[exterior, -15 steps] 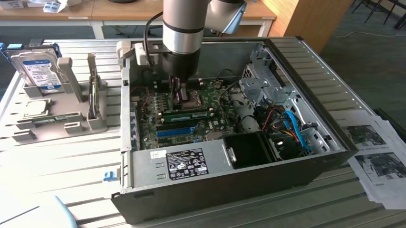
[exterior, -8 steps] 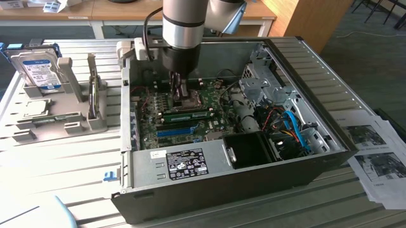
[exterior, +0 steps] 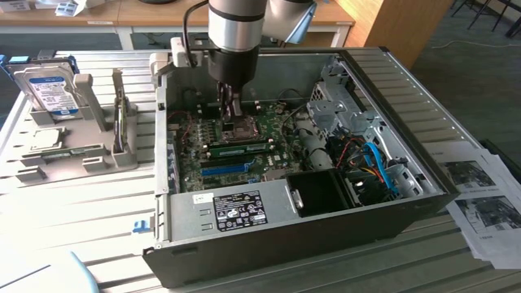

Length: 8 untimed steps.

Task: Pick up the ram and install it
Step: 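Press down the ram until it locks into place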

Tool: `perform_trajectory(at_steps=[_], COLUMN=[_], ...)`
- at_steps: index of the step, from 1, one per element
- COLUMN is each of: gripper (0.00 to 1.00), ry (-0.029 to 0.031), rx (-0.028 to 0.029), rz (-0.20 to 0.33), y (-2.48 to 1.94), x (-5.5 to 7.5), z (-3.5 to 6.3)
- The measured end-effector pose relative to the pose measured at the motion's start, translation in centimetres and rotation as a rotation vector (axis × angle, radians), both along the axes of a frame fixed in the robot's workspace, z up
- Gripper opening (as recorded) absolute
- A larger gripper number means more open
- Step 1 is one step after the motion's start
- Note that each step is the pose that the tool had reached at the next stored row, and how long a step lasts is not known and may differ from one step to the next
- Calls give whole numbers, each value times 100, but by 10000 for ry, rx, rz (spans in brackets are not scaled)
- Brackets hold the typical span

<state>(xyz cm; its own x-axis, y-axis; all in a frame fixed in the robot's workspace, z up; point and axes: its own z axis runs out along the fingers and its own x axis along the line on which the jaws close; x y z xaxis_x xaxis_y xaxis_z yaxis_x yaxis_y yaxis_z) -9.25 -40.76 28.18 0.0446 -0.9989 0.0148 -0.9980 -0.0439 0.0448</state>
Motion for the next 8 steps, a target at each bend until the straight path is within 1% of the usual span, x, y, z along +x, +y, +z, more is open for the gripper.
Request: perform_trajectory(at_steps=[8], gripper=[9], ry=[0], rx=[0], rz=[1], y=[0], x=[0], z=[154])
